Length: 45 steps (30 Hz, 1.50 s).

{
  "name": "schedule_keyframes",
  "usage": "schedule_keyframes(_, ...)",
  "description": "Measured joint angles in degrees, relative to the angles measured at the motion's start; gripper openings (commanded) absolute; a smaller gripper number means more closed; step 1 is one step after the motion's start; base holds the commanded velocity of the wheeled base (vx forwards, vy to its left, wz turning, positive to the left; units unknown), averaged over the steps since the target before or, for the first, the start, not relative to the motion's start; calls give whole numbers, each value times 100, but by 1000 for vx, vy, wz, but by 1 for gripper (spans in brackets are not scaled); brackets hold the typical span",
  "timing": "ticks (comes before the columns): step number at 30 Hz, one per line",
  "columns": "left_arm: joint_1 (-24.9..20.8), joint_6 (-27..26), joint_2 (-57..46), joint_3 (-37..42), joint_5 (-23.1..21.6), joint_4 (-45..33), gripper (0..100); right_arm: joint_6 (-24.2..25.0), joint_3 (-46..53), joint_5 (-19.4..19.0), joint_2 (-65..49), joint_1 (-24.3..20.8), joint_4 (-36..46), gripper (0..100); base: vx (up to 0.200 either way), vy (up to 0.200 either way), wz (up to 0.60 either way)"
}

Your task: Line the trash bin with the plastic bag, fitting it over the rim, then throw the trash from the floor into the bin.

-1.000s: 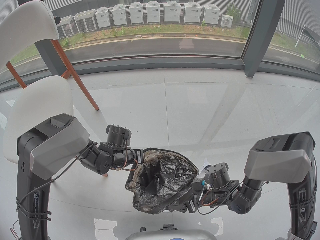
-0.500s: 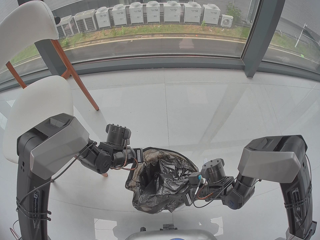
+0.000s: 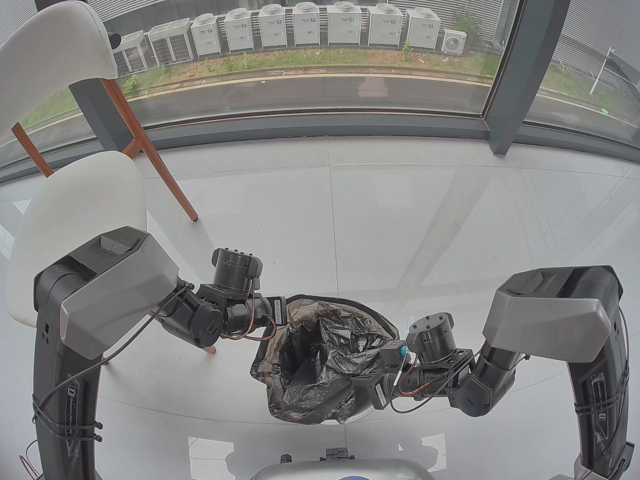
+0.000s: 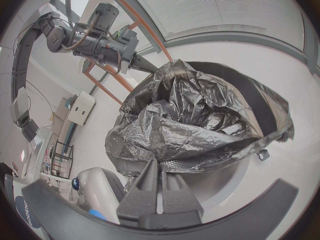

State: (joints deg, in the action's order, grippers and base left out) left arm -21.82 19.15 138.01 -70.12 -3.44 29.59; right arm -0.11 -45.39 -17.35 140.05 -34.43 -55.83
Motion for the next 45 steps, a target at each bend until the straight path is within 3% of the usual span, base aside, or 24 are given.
schedule_keyframes(18, -15, 0, 13, 9, 152, 9, 0, 57, 1690, -79, -989, -197, 16, 0, 0, 0, 0)
schedule_keyframes(33, -96, -35, -6, 52, 177, -50, 0, -2, 1940, -85, -942, -215, -2, 0, 0, 0, 0)
schedule_keyframes(45, -129, -46, -11, -9, 300, 5, 0, -169, 1879, 352, -586, -269, -60, 0, 0, 0, 0)
